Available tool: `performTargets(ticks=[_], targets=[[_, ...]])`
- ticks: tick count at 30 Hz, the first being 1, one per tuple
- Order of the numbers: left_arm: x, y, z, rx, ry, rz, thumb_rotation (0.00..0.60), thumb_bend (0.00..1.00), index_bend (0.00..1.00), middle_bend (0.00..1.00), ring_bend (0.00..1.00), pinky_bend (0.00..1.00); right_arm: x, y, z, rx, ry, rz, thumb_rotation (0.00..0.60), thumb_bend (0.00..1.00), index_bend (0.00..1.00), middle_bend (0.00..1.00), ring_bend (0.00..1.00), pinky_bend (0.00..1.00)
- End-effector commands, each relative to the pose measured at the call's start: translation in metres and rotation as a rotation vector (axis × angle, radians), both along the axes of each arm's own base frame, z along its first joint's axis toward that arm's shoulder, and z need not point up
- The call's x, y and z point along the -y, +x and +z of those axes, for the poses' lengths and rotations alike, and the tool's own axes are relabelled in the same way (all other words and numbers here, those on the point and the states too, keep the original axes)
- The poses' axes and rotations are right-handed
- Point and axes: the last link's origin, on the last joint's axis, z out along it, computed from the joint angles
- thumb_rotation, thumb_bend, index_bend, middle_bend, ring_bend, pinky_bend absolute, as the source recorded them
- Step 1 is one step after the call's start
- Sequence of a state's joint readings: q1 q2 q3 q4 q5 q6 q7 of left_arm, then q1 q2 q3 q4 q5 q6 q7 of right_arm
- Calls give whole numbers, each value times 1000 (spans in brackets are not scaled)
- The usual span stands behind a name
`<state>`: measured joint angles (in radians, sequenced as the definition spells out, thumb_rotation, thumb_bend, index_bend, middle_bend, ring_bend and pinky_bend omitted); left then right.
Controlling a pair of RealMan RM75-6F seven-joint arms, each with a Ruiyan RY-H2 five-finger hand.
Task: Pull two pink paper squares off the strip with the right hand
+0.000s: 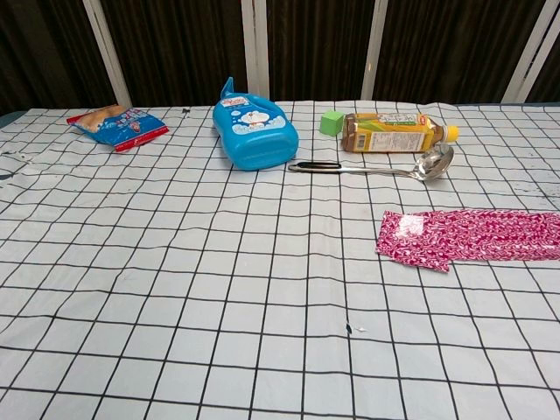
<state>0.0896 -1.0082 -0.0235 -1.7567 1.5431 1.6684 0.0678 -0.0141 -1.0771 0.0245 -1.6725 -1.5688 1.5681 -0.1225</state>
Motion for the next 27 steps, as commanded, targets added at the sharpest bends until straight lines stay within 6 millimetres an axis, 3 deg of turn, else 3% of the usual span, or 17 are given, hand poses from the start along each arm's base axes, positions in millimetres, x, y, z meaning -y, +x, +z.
performTargets(ticks=[1,16,27], targets=[[0,0,0,-1,-5,-6,600,275,141,0,0,84,0,0,0,1,0,-2,600,425,17,118,187,137],[0,1,-1,-4,-3,-13,600,275,142,0,0,84,0,-1,0,10,8,-2,600,424,18,118,191,137],[3,5,-8,-16,-22,-24,600,275,141,0,0,84,5,7,-12,6,55,35,600,425,18,131,276,137]])
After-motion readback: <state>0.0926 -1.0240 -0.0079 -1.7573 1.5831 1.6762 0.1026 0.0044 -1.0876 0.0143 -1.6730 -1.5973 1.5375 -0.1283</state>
